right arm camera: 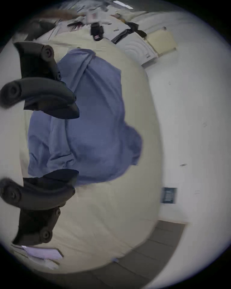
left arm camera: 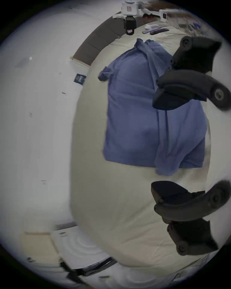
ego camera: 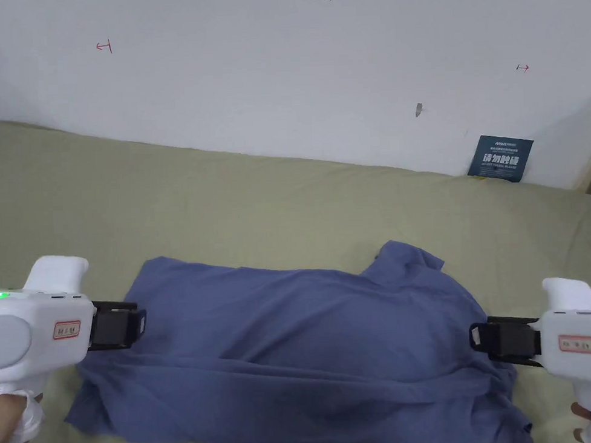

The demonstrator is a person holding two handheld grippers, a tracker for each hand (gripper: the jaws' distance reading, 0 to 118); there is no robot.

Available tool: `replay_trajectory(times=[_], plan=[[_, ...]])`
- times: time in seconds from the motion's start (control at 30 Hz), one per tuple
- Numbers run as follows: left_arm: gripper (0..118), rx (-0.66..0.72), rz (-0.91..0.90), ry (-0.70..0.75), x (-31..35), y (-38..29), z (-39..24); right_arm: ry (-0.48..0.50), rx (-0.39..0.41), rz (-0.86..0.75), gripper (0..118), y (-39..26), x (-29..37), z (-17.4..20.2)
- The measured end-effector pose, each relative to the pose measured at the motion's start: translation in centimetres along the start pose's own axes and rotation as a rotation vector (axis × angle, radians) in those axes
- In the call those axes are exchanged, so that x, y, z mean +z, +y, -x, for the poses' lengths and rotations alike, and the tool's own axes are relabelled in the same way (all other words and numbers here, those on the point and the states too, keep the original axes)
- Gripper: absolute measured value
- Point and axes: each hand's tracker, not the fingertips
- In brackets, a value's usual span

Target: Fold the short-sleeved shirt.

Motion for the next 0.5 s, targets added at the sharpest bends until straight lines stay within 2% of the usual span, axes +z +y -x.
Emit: replay_trajectory(times=[0.07, 0.1, 0.13, 0.17, 0.2, 0.23, 0.27, 0.3, 0.4, 0.5], plan=[[97, -0.054, -0.084, 0.007, 3.3, -0.8, -1.6, -0.071, 0.056, -0.057, 71, -1.3, 3.1, 2.3], [96, -0.064, -0.112, 0.009, 4.8, -1.6, -2.6, -0.095, 0.059, -0.084, 71, -2.7, 4.0, 3.0], [89, -0.071, -0.108, 0.020, 6.0, -2.7, -3.6, -0.108, 0.047, -0.106, 69, -3.8, 5.0, 3.8], [75, -0.069, -0.102, 0.034, 6.9, -3.8, -4.5, -0.133, 0.019, -0.117, 68, -5.0, 6.0, 4.6], [43, -0.063, -0.105, 0.053, 7.0, -5.1, -4.9, -0.146, -0.027, -0.135, 63, -6.5, 6.8, 5.3], [0, -0.059, -0.081, 0.075, 7.0, -6.6, -5.4, -0.143, -0.075, -0.146, 16, -8.0, 7.2, 5.8], [0, -0.057, -0.080, 0.111, 7.3, -8.2, -6.0, -0.147, -0.109, -0.158, 0, -9.0, 7.5, 6.1], [0, -0.048, -0.080, 0.100, 7.5, -9.8, -6.4, -0.185, -0.150, -0.149, 0, -10.1, 7.9, 6.6], [0, 0.044, 0.010, 0.088, 6.8, -13.5, -6.0, -0.123, -0.192, -0.102, 0, -12.8, 7.9, 7.0], [0, 0.122, 0.113, 0.109, 5.1, -15.1, -3.7, -0.129, -0.151, -0.072, 0, -13.3, 7.5, 6.5]])
